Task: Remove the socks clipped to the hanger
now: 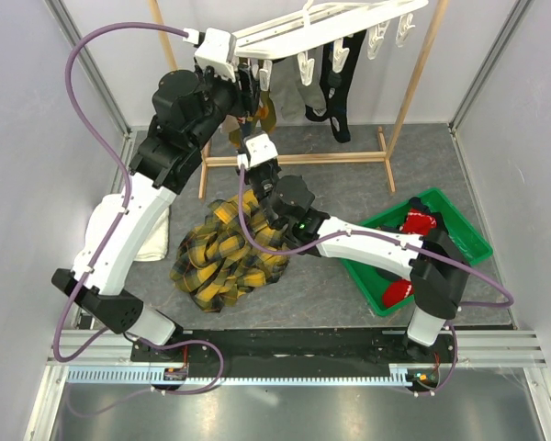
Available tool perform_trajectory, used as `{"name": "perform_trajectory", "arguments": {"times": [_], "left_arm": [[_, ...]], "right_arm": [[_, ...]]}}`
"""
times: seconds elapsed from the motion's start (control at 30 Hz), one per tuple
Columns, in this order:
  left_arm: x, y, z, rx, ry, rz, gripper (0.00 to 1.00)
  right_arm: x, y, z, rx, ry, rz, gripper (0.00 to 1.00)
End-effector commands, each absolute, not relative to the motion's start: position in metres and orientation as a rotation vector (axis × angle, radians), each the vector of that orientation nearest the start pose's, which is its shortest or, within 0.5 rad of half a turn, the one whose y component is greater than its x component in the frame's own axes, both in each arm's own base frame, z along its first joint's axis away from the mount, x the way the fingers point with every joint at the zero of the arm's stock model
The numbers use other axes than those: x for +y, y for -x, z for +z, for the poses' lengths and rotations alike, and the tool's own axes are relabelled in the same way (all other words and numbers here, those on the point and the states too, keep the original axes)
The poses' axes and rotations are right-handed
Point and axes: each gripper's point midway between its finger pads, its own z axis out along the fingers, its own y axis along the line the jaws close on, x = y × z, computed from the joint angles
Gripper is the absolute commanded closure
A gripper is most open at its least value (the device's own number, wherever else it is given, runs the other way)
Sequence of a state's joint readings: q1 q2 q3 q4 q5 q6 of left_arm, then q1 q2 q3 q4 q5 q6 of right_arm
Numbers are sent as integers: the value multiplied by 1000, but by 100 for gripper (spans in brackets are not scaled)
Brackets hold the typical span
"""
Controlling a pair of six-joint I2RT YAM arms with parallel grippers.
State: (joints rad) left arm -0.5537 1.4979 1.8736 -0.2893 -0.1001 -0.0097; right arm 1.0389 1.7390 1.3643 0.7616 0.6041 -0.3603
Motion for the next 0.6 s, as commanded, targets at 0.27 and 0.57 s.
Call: {"name": "perform_trajectory", "arguments": {"times": [0.27,0.57], "left_arm": [[-224,-405,535,1337,-311,-276,43],[-231,-405,540,1320,-313,-290,92]], "right_arm": [[401,-358,408,1160,286,251,100],[404,-357,410,1162,287,254,100]]}}
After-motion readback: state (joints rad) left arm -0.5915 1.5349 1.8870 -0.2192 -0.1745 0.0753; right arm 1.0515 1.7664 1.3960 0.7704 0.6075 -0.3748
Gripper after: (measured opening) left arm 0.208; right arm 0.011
